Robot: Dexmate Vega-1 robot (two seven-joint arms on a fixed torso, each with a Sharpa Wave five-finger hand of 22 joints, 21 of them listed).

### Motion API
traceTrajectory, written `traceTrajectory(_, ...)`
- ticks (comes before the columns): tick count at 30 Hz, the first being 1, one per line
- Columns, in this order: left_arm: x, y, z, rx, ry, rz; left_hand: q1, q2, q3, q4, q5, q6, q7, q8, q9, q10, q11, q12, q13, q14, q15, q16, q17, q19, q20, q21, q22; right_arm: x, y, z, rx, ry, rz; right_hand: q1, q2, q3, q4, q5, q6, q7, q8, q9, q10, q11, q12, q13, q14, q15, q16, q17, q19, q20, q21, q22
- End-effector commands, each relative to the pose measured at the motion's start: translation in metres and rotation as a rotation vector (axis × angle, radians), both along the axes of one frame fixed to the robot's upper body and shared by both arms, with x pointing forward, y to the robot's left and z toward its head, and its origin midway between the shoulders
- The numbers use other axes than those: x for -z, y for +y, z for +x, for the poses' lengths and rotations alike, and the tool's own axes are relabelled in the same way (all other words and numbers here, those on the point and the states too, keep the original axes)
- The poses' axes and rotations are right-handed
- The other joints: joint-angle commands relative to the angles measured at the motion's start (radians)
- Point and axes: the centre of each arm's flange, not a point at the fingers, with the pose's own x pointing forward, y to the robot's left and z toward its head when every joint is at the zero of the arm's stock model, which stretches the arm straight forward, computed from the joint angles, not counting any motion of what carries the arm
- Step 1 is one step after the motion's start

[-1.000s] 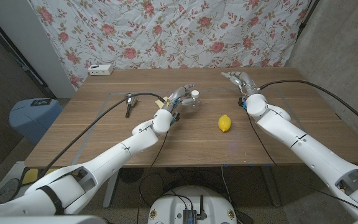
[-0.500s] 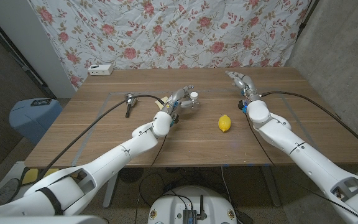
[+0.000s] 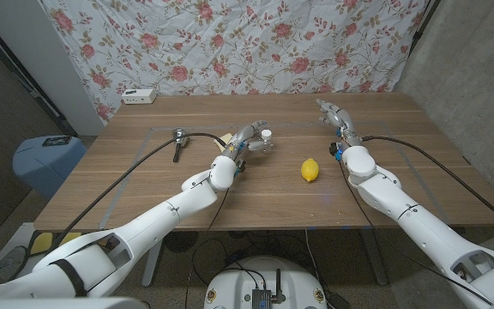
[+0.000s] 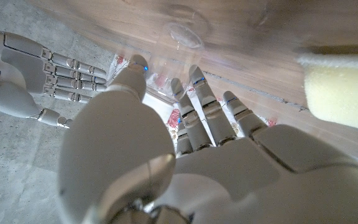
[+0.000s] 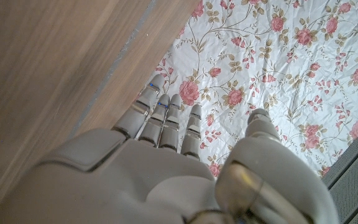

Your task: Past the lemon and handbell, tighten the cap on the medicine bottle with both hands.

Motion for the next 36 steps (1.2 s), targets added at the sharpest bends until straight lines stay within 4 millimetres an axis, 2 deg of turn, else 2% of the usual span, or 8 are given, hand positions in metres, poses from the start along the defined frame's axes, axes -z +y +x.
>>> traceTrajectory(1,0.007,0.002,0.003,-0.014,0.010,-0.006,0.000,0.011,-0.005,0.002,0.003,-0.006,0.004,-0.001,0.003,0.014,-0.021,0.003,0.003,-0.005,-0.123,0.000,0.003,-0.007,0.004,0.005,0.002,0.010,-0.003,0.005,-0.055,-0.011,0.070,-0.007,0.001,-0.001,0.006,0.006,-0.007,0.010,0.000,0.002,-0.010,0.004,0.000,0.003,-0.005,-0.002,-0.003,0.003,0.006,0.001,0.005,0.000)
traceTrajectory(12,0.013,0.003,0.004,-0.018,0.009,-0.015,-0.010,0.011,-0.014,0.005,0.003,-0.014,-0.002,-0.001,0.003,-0.006,-0.018,0.000,0.003,-0.022,-0.117,-0.001,0.002,-0.034,-0.002,0.002,0.002,0.009,0.000,0.005,-0.068,-0.032,0.076,-0.010,0.010,0.003,0.006,0.008,0.003,0.011,0.008,0.001,-0.005,-0.002,0.004,0.003,-0.004,-0.002,-0.001,0.002,0.006,0.002,0.004,0.000)
traceTrajectory(36,0.023,0.005,0.003,-0.012,0.008,-0.030,-0.028,0.007,-0.032,0.007,0.001,-0.032,-0.011,-0.001,0.002,-0.040,-0.018,-0.003,0.002,-0.051,-0.116,-0.002,0.003,-0.040,-0.004,0.009,0.002,0.015,-0.002,-0.002,-0.084,-0.037,0.103,-0.012,0.016,0.009,-0.001,0.009,0.027,-0.001,0.017,-0.002,0.005,0.001,0.008,0.002,0.007,-0.006,0.004,-0.001,0.013,0.001,0.005,0.000)
